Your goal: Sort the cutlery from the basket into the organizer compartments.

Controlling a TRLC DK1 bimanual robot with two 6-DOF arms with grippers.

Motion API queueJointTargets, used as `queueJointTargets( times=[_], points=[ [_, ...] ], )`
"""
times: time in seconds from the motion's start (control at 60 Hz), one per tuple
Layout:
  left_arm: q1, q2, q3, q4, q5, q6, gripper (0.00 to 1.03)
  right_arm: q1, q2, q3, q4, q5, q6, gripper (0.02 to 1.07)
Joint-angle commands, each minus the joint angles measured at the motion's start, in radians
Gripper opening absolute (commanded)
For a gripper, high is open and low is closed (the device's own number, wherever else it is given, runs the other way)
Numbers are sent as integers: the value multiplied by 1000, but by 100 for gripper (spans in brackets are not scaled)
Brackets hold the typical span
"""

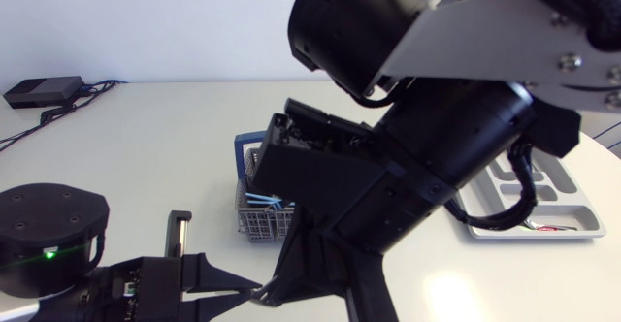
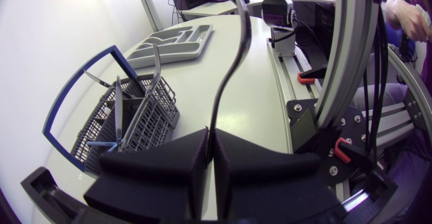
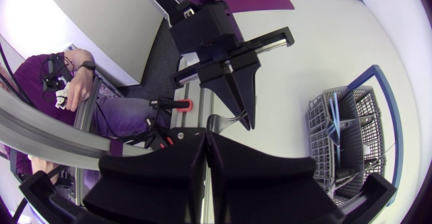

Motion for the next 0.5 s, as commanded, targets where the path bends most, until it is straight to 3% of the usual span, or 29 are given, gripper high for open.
queueJointTargets(
  times=[0.0, 0.117, 0.283, 0.383, 0.483],
  points=[
    [0, 12, 31, -1, -10, -63, 3, -13, -26, -27, 25, 11, -11, 11],
    [8, 12, 36, -2, -18, -77, 3, -23, -40, -35, 48, 23, -5, 30],
    [51, 11, 53, 2, -26, -102, 3, -51, -78, -43, 74, 49, 9, 74],
    [77, 9, 62, 11, -27, -117, 3, -89, -110, -46, 90, 51, 20, 84],
    [106, 8, 76, 59, -68, -158, 3, -143, -127, -55, 122, 51, 54, 86]
  ],
)
